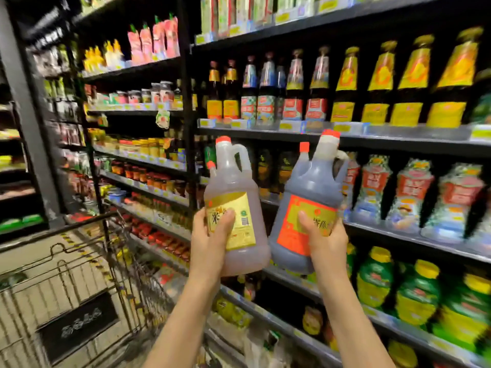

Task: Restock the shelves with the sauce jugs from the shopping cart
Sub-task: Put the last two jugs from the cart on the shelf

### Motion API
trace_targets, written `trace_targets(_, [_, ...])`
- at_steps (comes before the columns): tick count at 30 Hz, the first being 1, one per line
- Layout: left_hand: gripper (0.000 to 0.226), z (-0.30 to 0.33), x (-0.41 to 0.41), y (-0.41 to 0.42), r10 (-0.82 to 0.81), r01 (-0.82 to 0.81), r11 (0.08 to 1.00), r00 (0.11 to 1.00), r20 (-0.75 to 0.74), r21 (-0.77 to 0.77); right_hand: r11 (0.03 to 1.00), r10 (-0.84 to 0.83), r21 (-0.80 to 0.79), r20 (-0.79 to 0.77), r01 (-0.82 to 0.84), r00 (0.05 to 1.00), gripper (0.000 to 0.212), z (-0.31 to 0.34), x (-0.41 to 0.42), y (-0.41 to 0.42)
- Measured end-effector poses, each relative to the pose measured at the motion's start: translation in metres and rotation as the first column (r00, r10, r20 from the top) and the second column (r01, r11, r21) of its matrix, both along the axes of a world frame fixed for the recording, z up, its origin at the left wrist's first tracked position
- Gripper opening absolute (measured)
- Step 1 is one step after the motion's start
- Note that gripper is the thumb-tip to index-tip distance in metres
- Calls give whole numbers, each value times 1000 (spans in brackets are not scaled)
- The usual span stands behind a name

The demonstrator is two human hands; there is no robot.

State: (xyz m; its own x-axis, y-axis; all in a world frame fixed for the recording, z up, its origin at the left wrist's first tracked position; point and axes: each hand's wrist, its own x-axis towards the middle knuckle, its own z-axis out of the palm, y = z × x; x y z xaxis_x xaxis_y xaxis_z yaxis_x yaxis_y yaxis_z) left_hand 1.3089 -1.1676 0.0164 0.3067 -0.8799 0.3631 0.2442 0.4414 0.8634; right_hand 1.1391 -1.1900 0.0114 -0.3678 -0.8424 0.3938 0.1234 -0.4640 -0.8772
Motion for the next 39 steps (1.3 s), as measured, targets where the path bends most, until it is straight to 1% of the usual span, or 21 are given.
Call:
trace_targets(2, [30, 6, -34, 10, -56, 56, 998, 998, -7, -14, 999, -53, -13, 5, 53, 999, 46, 5, -33, 20])
trace_targets(4, [42, 10, -71, 23, -123, 123, 992, 992, -9, -23, 993, -113, -26, -2, 113, 994, 45, 9, -70, 42])
trace_targets(5, [43, 11, -91, 30, -152, 152, 988, 988, -15, -25, 990, -138, -25, -1, 138, 990, 43, 10, -89, 54])
trace_targets(8, [31, 15, -153, 50, -213, 212, 977, 976, -39, -25, 974, -225, -19, -26, 224, 974, 42, 14, -152, 91])
trace_targets(11, [32, 15, -219, 74, -299, 299, 954, 952, -60, -20, 946, -324, -40, -53, 322, 945, 36, 19, -215, 132])
trace_targets(12, [33, 15, -240, 83, -327, 326, 945, 943, -67, -21, 936, -351, -48, -58, 348, 935, 37, 21, -236, 146])
trace_targets(15, [37, 13, -305, 109, -418, 419, 908, 904, -86, -7, 905, -425, -60, -87, 421, 901, 56, 25, -294, 188])
trace_targets(18, [36, 14, -364, 133, -482, 484, 875, 873, -77, 2, 871, -491, -28, -101, 491, 865, 58, 24, -348, 227])
trace_targets(23, [38, 12, -451, 163, -630, 633, 774, 774, -63, 20, 795, -602, 1, -113, 606, 790, 62, 20, -420, 282])
trace_targets(24, [34, 13, -467, 169, -653, 654, 756, 756, -49, 16, 781, -620, 4, -117, 625, 775, 59, 20, -433, 291])
trace_targets(27, [16, 10, -520, 179, -714, 714, 699, 700, -37, 21, 737, -674, -14, -96, 676, 732, 32, 14, -476, 315])
trace_targets(28, [15, 8, -537, 182, -735, 736, 676, 677, -37, 30, 718, -694, -11, -88, 696, 715, 28, 11, -490, 322])
trace_targets(31, [29, 4, -589, 192, -787, 788, 614, 616, -36, 48, 670, -738, 12, -90, 742, 668, 27, 4, -532, 341])
trace_targets(34, [34, 1, -645, 198, -832, 832, 552, 554, -30, 61, 643, -761, 31, -94, 766, 642, 27, 0, -577, 357])
trace_targets(37, [49, -1, -702, 199, -876, 874, 480, 483, -15, 76, 596, -798, 38, -91, 802, 596, 28, -1, -622, 367])
trace_targets(39, [42, -2, -738, 200, -896, 893, 441, 444, -12, 86, 559, -824, 36, -87, 828, 560, 29, -1, -653, 373])
